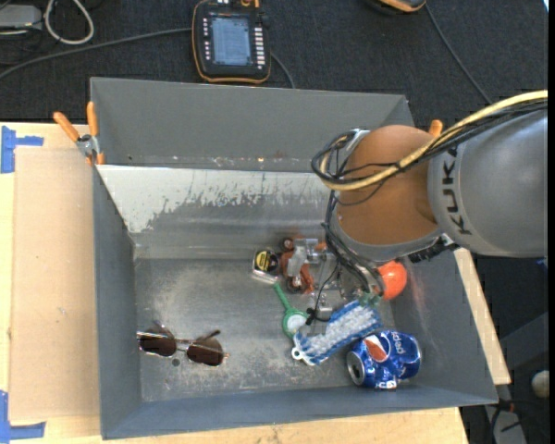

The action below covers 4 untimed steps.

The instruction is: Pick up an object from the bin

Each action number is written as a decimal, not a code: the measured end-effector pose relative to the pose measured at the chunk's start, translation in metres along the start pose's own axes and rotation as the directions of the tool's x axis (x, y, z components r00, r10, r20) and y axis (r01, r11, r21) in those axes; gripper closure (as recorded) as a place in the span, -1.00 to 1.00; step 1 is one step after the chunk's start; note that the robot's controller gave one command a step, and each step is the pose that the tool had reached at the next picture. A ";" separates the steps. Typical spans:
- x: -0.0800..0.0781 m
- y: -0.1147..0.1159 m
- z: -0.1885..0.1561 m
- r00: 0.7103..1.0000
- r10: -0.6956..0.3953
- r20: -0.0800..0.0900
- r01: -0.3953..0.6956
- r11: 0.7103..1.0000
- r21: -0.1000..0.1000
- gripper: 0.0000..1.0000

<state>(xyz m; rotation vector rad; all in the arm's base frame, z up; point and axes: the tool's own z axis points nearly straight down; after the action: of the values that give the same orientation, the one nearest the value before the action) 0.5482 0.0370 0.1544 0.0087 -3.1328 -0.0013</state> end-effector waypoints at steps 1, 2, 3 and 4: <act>-0.002 0.000 -0.003 1.000 0.002 0.007 -0.002 1.000 0.000 -1.00; 0.012 -0.085 0.085 0.998 -0.068 -0.008 0.068 0.998 -0.001 -1.00; 0.024 -0.089 0.019 0.990 -0.141 0.020 0.141 0.990 -0.001 -1.00; 0.007 -0.123 0.056 0.989 -0.147 -0.003 0.147 0.989 -0.004 -1.00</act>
Offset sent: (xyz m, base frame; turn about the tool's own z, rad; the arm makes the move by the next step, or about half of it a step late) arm -0.0099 -0.0835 -0.0844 -0.0712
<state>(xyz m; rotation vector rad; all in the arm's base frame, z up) 0.5412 -0.0864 0.0988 0.2394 -3.1205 -0.0086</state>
